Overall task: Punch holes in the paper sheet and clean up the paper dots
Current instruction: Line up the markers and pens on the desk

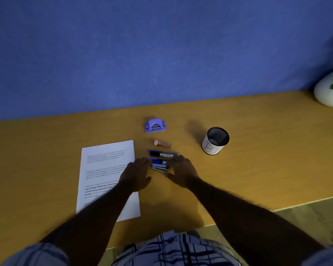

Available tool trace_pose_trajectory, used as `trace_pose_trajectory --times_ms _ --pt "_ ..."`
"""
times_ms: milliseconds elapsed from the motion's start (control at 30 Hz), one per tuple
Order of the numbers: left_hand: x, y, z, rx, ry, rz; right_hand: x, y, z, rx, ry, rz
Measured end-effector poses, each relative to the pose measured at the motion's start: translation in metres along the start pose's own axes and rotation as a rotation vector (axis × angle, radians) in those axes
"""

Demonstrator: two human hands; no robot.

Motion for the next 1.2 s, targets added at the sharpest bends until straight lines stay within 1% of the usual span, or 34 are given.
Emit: trace_pose_trajectory --times_ms 33,267,367,600,733,833,900,1000,1067,1200 --pt "-0.002 -0.001 0.000 0.004 0.003 -0.015 -0.002 -0.001 -0.001 0.005 0.006 -0.006" --pt "-0.001 -0.007 -0.002 -0.009 0.045 0.057 -0.005 -0.001 0.000 0.064 0.030 0.060" --pt "-0.003 -0.009 -0.001 -0.032 0.068 0.063 -0.006 -0.001 -0.002 0.100 0.027 0.075" --pt "-0.008 -0.016 -0.005 -0.081 0.089 0.082 -0.016 -0.007 -0.006 0.179 0.077 0.058" --pt "-0.006 -0.017 -0.005 -0.123 0.106 0.098 -0.020 -0.007 -0.004 0.171 0.044 0.036" --pt "-0.003 -0.015 -0.008 -0.136 0.115 0.110 -0.023 -0.001 0.005 0.111 -0.115 0.041" --pt "0.002 -0.014 -0.014 -0.114 0.106 0.152 -0.019 0.004 0.014 0.057 -0.226 0.069" --pt "0.013 -0.013 -0.023 -0.093 0.110 0.251 -0.005 0.008 0.027 0.027 -0.317 0.159" --pt "0.017 -0.016 -0.022 -0.102 0.099 0.274 0.003 0.007 0.039 -0.028 -0.378 0.237" --pt "0.017 -0.025 -0.014 -0.128 0.090 0.263 0.023 -0.006 0.069 -0.230 -0.501 0.448"
Point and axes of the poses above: each hand's wrist, its own y-axis away from the middle knuckle, its own x-axis out of the back of the hand, z = x × y, the point moved 9 cm from there along -y, towards the middle knuckle, and after that the axes turned 11 degrees about z, right-handed, at the moved point
